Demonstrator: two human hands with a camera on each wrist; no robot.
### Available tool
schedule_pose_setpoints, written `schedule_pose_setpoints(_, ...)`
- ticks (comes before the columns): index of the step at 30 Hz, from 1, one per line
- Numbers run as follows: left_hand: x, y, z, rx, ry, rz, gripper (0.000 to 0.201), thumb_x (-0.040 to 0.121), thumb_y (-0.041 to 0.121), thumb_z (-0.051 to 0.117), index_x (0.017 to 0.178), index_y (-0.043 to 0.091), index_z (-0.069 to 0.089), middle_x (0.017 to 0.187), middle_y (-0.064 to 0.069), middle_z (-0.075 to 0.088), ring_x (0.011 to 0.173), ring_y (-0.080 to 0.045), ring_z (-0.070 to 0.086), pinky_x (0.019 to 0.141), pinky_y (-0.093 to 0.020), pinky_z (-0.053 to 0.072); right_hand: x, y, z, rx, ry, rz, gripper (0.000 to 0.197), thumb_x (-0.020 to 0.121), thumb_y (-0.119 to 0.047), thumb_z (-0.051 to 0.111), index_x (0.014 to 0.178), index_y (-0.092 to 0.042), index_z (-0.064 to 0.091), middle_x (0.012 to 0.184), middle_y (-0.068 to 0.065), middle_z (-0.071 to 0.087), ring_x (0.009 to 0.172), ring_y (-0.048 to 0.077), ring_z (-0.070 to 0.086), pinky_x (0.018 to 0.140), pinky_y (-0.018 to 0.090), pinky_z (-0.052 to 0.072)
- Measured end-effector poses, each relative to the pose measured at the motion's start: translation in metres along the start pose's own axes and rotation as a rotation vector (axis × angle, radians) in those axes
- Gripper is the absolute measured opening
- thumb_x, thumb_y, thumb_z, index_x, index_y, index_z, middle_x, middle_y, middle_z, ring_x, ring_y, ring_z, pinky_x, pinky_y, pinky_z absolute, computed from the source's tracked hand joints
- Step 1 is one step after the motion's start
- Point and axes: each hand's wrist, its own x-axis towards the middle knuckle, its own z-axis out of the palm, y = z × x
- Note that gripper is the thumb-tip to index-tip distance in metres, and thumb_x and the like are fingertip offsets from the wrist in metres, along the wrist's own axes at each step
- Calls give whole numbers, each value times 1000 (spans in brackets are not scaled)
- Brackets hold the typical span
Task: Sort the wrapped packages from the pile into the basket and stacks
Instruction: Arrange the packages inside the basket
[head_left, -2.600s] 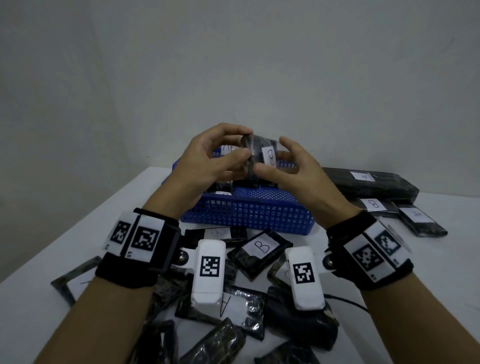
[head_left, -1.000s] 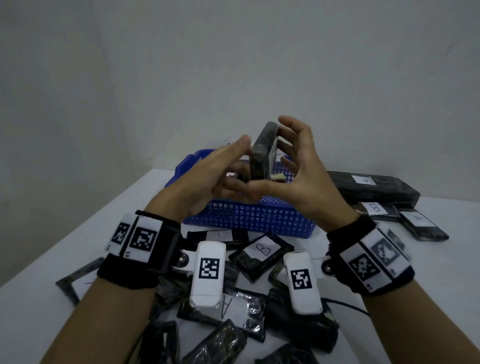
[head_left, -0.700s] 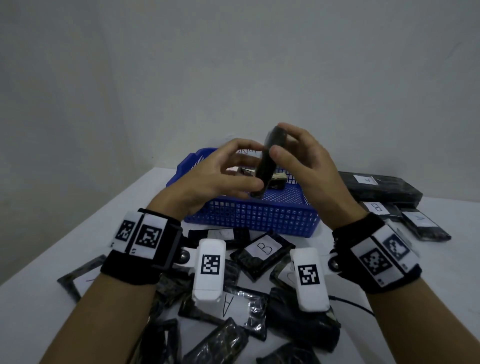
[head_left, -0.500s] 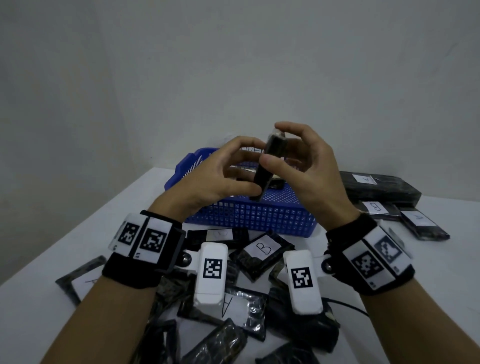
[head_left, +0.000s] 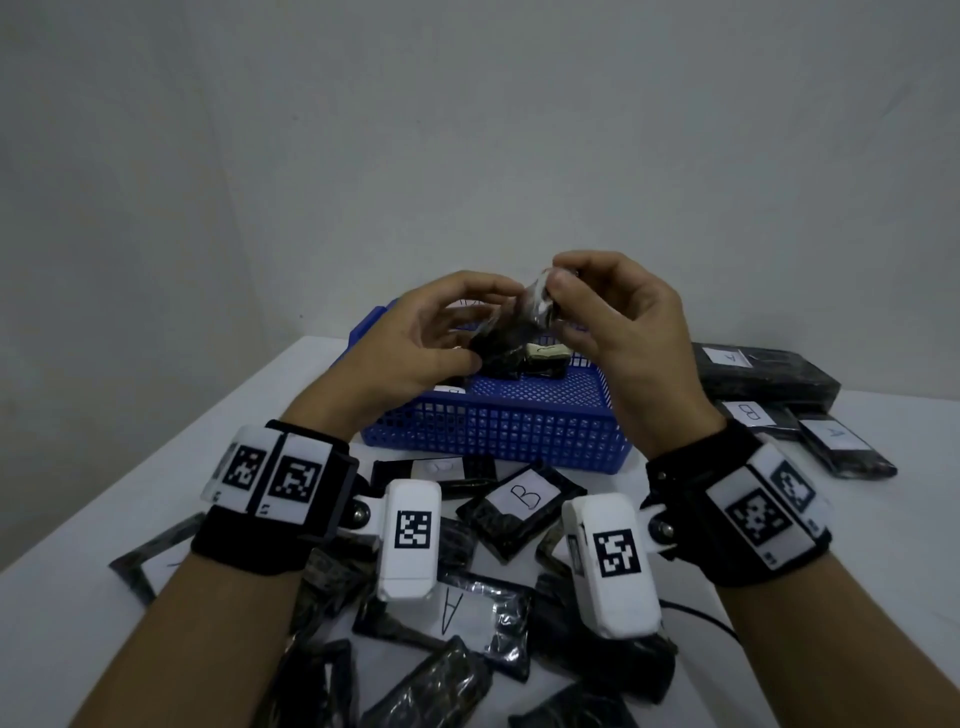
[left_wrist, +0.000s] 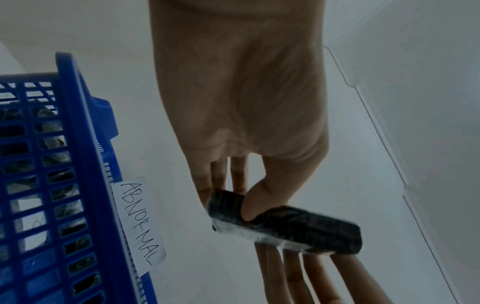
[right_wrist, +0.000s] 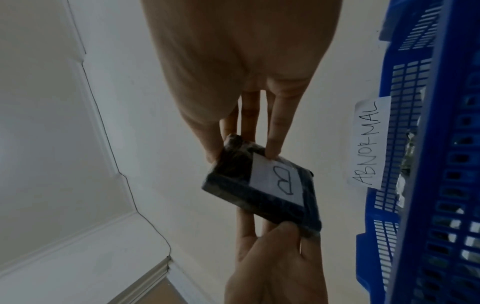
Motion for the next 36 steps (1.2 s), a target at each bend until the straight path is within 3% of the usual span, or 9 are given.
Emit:
schedule_pose_setpoints(4, 0, 0, -2, -84, 99, -29, 36, 98, -7, 47, 122, 17, 59, 112, -3, 70, 104, -18, 70, 85, -26, 56, 3, -4, -5, -37, 11, 65, 23, 102, -24, 57, 120, -11, 61, 102, 1, 71, 85, 19, 74, 76, 27, 60)
schedule_pose_setpoints(9, 2, 7, 2, -235, 165, -113, 27, 106, 10, 36, 121, 15, 58, 95, -4, 72, 79, -16, 69, 66, -27, 57, 0, -9, -13, -175, -184, -61, 55, 96, -10, 66, 146, -23, 47, 118, 9, 66, 89, 22, 74, 75, 32, 62)
schedule_pose_setpoints(12, 2, 9, 1, -272, 179, -169, 28, 107, 13, 35, 119, 13, 61, 92, 0, 70, 75, -11, 66, 63, -23, 55, 0, -5, -10, -306, -133, -120, 54, 91, -20, 73, 142, -18, 55, 116, 5, 68, 83, 19, 73, 73, 29, 62)
schedule_pose_setpoints(19, 1, 6, 3, -225, 143, -231, 36, 108, 23, 35, 117, 6, 65, 77, -5, 59, 55, -13, 52, 49, -21, 45, -1, 6, -4, -399, 77, -204, 47, 76, -53, 77, 108, -20, 70, 93, -2, 74, 81, 19, 72, 74, 41, 63)
schedule_pose_setpoints(22, 1, 10, 2, -206, 160, -223, 36, 107, 26, 36, 111, 8, 67, 73, 0, 63, 53, -10, 52, 46, -19, 42, 2, 0, -14, -522, -55, -134, 60, 71, -62, 72, 117, -25, 63, 108, -8, 70, 84, 7, 68, 72, 28, 60)
schedule_pose_setpoints(24, 2, 14, 4, -200, 201, -223, 35, 107, 29, 38, 107, 11, 69, 73, 5, 70, 57, -6, 60, 46, -17, 46, 3, -10, -26, -677, -224, -63, 81, 65, -64, 74, 136, -36, 48, 133, -14, 55, 104, 0, 60, 82, 17, 51)
schedule_pose_setpoints(26, 5, 16, 11, -171, 202, -227, 35, 106, 31, 40, 106, 13, 70, 72, 7, 72, 58, -3, 62, 49, -19, 48, 2, -22, -38, -783, -361, -45, 94, 65, -59, 79, 147, -42, 37, 145, -19, 44, 122, 0, 50, 96, 17, 43)
schedule_pose_setpoints(31, 36, 29, 43, 24, 56, -186, 35, 104, 36, 44, 108, 16, 72, 95, -9, 77, 79, -21, 70, 69, -33, 55, 2, -49, -70, -986, -387, -102, 59, 74, -47, 83, 128, -42, 61, 129, -24, 60, 123, 1, 49, 107, 29, 37)
schedule_pose_setpoints(36, 83, 40, 100, 2, -68, -170, 38, 106, 34, 42, 98, 13, 72, 90, -27, 72, 63, -25, 62, 57, -30, 51, -4, -78, -128, -1113, -383, -54, 51, 74, -46, 83, 120, -37, 65, 117, -23, 66, 112, 1, 59, 95, 23, 46)
